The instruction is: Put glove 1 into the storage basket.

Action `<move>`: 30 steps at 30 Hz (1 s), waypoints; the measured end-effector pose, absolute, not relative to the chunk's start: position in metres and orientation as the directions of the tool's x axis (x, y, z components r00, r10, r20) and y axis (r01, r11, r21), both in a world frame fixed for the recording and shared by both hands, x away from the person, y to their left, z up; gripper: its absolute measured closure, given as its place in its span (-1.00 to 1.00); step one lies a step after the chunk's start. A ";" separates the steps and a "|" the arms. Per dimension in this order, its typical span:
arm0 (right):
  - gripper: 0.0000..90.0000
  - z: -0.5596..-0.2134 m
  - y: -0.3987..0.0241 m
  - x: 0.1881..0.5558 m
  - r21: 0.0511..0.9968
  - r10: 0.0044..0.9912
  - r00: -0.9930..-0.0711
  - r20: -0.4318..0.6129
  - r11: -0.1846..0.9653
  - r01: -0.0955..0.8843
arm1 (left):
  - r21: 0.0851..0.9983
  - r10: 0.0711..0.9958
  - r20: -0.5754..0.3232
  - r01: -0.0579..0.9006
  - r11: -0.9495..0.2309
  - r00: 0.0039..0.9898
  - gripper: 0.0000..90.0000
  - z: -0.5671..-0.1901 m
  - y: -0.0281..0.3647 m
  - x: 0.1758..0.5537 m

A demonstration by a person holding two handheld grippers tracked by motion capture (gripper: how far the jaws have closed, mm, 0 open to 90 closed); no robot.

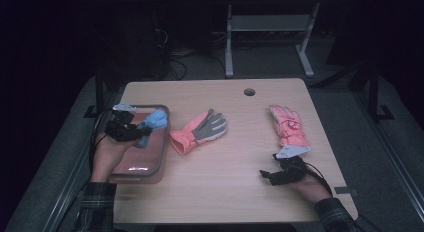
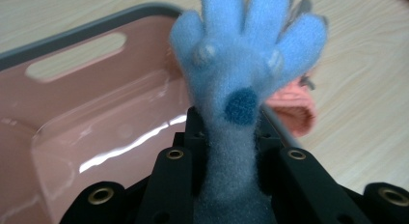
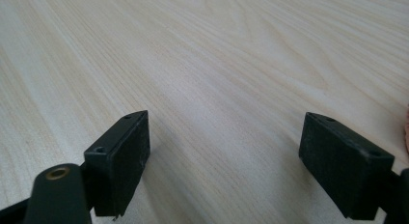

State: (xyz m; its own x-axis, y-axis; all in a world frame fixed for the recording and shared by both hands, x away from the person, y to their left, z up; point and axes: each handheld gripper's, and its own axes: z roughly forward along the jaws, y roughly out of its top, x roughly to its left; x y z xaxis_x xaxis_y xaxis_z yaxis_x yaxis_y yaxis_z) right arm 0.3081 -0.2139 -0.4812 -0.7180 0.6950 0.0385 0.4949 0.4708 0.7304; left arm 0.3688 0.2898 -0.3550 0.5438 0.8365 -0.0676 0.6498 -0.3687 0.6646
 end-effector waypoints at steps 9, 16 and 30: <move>-0.61 -0.481 -0.214 0.308 0.731 0.695 -0.718 0.038 0.471 0.494 | 0.605 0.874 -0.041 0.708 -0.364 0.484 0.65 -0.379 0.311 0.379; -0.61 -0.481 -0.214 0.308 0.731 0.694 -0.719 0.037 0.471 0.493 | 0.559 0.879 -0.037 0.739 -0.376 0.475 0.64 -0.399 0.312 0.387; -0.61 -0.481 -0.214 0.308 0.731 0.693 -0.720 0.037 0.472 0.493 | 0.469 0.870 -0.029 0.775 -0.423 0.493 0.59 -0.428 0.304 0.402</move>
